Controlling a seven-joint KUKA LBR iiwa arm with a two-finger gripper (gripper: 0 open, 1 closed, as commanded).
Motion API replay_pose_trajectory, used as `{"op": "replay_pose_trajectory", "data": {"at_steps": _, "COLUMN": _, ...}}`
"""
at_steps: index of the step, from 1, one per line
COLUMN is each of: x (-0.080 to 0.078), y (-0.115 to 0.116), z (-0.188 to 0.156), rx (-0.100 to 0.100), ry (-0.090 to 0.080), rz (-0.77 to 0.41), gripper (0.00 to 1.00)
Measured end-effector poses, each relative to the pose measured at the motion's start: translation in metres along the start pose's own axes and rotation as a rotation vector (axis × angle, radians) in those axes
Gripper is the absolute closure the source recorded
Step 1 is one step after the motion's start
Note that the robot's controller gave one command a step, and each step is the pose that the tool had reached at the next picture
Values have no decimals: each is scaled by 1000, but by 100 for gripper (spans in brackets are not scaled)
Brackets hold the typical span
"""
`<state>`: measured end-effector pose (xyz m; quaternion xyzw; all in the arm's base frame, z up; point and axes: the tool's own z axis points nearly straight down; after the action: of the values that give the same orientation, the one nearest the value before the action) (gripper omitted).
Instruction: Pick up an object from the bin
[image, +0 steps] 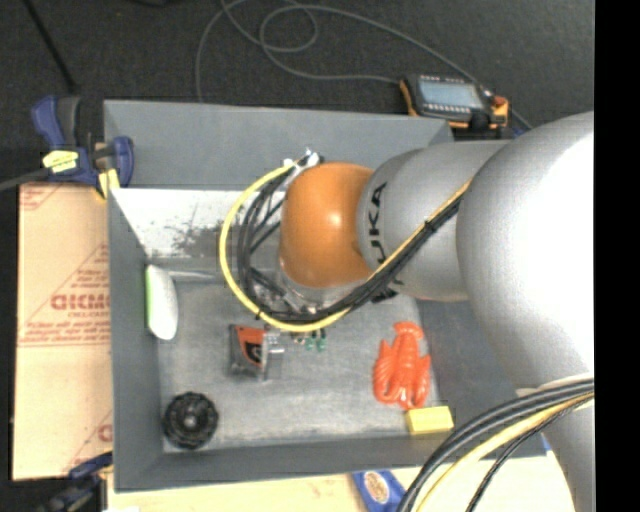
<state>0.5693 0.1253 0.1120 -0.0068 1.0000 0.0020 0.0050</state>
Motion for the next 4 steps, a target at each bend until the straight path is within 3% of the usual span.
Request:
{"op": "replay_pose_trajectory", "data": {"at_steps": 1, "x": 0, "y": 15, "z": 29, "rx": 4, "ry": 10, "rz": 19, "gripper": 100}}
{"op": "replay_pose_trajectory", "data": {"at_steps": 2, "x": 0, "y": 15, "z": 29, "rx": 4, "ry": 10, "rz": 19, "gripper": 100}}
{"op": "replay_pose_trajectory", "data": {"at_steps": 3, "x": -5, "y": 11, "z": -12, "rx": 7, "ry": 19, "rz": 11, "gripper": 100}}
{"op": "replay_pose_trajectory", "data": {"at_steps": 4, "x": -14, "y": -7, "z": -27, "rx": 3, "ry": -3, "rz": 3, "gripper": 100}}
